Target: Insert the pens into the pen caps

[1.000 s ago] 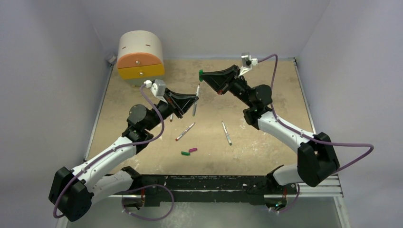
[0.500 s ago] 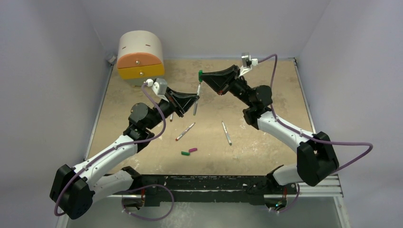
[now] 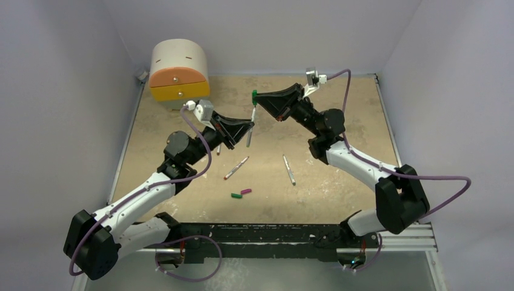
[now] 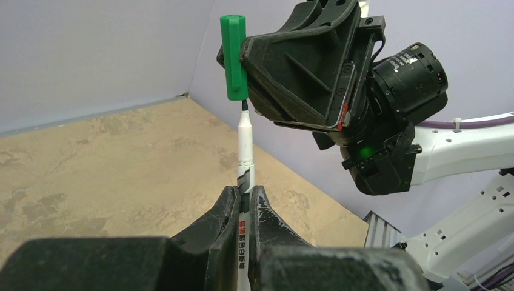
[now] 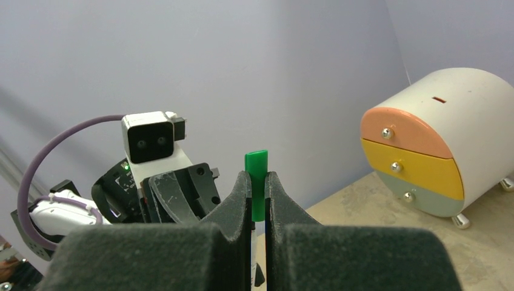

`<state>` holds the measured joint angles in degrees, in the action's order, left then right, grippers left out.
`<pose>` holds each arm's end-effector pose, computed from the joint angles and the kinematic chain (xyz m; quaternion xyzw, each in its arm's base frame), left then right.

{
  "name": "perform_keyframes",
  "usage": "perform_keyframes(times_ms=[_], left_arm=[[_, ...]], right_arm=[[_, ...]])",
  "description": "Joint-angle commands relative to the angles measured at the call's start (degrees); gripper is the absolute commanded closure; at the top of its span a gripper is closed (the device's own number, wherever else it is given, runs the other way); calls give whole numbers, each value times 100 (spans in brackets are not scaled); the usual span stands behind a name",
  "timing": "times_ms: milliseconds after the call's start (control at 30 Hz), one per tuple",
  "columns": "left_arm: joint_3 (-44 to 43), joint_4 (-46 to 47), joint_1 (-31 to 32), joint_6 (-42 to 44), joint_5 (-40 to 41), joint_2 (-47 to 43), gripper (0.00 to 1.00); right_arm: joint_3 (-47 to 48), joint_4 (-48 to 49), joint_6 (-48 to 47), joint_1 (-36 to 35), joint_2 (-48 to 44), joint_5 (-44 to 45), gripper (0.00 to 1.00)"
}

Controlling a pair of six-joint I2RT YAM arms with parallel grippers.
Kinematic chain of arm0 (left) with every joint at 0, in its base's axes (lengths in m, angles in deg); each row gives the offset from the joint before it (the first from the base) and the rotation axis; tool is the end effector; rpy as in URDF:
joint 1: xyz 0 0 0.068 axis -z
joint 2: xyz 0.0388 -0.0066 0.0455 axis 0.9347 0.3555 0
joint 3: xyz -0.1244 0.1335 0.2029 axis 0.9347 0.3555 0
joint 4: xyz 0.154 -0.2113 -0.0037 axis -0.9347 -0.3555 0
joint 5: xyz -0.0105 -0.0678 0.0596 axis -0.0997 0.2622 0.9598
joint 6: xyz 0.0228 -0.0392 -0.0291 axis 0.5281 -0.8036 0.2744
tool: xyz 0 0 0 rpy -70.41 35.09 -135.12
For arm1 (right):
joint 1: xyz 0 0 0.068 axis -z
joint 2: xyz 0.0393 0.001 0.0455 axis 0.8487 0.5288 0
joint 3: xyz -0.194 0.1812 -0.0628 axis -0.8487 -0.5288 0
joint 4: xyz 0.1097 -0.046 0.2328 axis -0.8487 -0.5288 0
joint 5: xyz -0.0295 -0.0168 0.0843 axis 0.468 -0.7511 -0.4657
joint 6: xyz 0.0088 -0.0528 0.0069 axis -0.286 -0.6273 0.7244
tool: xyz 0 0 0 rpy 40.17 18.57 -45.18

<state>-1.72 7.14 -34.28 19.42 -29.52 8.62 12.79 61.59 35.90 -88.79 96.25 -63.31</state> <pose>0.1880 -0.1442 0.3361 0.1452 0.5859 -0.5039 0.6179 0.2563 0.1718 0.3734 -0.1468 0.4394 0.6527 0.5995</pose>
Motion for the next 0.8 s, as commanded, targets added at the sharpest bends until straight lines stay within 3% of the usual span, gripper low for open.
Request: perform_keyframes(times_ms=[0,767], left_arm=[[-307,287,23,76,78,-96,100],[-381,840,91,-71,429,112,100]], right_arm=[[16,459,73,-3,-44,-128,100],[-66,675,329,-198,54,-216,100]])
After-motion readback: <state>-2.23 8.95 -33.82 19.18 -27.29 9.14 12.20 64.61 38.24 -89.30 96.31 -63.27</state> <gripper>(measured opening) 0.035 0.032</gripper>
